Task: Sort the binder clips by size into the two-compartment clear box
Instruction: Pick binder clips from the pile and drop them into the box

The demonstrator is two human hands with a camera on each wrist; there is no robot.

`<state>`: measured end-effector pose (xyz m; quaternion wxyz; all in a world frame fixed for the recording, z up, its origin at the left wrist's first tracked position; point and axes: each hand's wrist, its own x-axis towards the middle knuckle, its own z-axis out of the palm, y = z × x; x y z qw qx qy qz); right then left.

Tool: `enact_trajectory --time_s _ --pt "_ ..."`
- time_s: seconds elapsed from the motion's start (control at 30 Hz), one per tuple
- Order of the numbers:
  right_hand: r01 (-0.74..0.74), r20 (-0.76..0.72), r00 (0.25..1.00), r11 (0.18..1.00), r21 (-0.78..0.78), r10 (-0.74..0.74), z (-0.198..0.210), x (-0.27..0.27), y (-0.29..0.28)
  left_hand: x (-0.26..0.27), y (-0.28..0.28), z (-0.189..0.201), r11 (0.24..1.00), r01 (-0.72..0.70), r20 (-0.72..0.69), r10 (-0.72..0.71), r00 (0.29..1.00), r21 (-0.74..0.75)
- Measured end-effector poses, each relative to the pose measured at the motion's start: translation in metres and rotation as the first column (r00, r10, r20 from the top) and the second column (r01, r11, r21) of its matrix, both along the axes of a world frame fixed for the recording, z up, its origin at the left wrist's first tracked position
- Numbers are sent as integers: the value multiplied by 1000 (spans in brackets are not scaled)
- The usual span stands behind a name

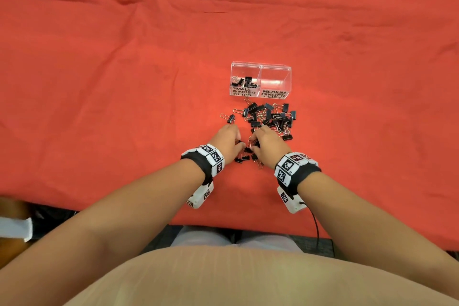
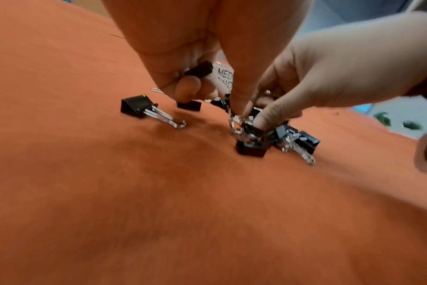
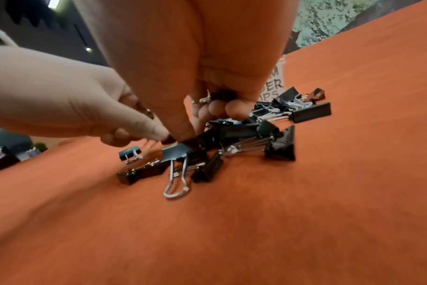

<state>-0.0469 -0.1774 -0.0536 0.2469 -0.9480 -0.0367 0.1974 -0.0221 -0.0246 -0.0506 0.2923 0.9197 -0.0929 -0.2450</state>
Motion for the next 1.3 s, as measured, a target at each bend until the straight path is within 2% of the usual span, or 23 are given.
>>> enact_trajectory --time_s 0.17,0.3,0.4,0.5,0.6,0.7,0.87,0.93,1.03,1.13,1.2,1.3 --pt "39 18 999 998 52 -40 0 -2 -5 21 1 22 968 -192 -16 192 981 -163" --pt "-1 45 999 999 -55 3 0 -4 -10 58 -11 45 938 -256 21 268 963 -234" --pt "-9 44 999 998 -61 12 0 -3 -10 89 -23 56 936 -265 50 283 958 -232" --pt "6 49 999 1000 14 -7 4 0 -9 113 -31 62 949 -256 98 277 956 -183" --pt "123 33 991 985 121 -128 11 7 -10 129 -34 59 955 -255 126 275 953 -154" --pt "275 18 959 947 164 -281 27 25 -15 136 -33 55 954 -257 132 278 951 -155" --pt "406 -127 913 889 212 -387 52 82 -19 130 -24 52 932 -249 133 290 948 -263" --pt "413 -94 911 886 210 -402 60 106 -14 124 -18 53 915 -262 138 315 939 -305" --pt "358 15 932 926 123 -362 68 135 1 107 -6 55 881 -294 142 367 919 -372" --pt "295 66 953 955 14 -296 71 151 16 84 4 53 833 -355 68 421 905 -424" --pt "246 71 967 969 -30 -243 68 154 22 64 11 46 846 -364 37 409 912 -388" --pt "206 68 977 978 -23 -204 66 149 24 29 20 30 939 -246 -29 246 969 -240"
